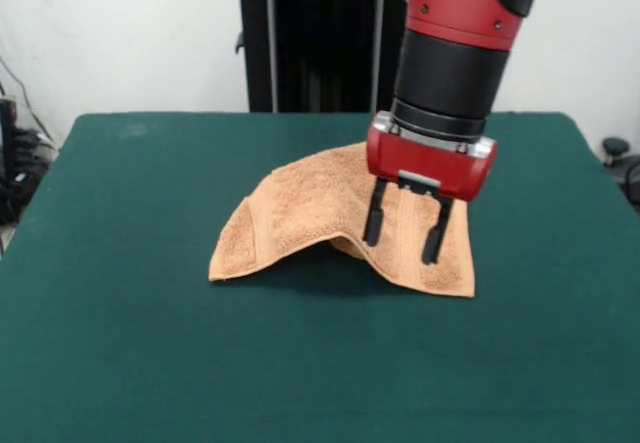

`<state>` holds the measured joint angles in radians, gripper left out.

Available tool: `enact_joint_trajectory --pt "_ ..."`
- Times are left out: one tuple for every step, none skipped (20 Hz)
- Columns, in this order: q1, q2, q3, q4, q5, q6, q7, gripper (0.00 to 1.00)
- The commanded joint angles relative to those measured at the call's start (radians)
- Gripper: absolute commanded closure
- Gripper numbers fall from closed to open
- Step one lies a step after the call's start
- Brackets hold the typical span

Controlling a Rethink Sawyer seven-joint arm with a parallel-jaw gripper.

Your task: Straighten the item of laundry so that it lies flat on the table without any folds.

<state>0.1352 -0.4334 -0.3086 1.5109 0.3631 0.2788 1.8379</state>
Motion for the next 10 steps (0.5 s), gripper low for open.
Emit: enact_joint_trajectory --pt "0.003 -0.01 0.152 0.079 0.041 0.019 0.21 0.0" --pt "0.008 -0.006 0.141 0.077 0.037 0.021 0.211 0.0" --pt "0.013 -0.003 0.13 0.075 0.034 0.023 0.212 0.0" --pt "0.025 0.008 0.106 0.065 0.03 0.034 0.217 0.0" --pt "0.035 0.016 0.084 0.064 0.026 0.045 0.222 0.0" --pt "0.048 0.027 0.057 0.056 0.025 0.073 0.23 0.0" --pt "0.051 0.033 0.041 0.058 0.022 0.094 0.233 0.0" --pt "0.055 0.039 0.03 0.058 0.019 0.115 0.233 0.0" --pt "0.052 0.041 0.032 0.067 0.018 0.124 0.23 0.0" --pt "0.042 0.04 0.045 0.08 0.021 0.135 0.227 0.0"
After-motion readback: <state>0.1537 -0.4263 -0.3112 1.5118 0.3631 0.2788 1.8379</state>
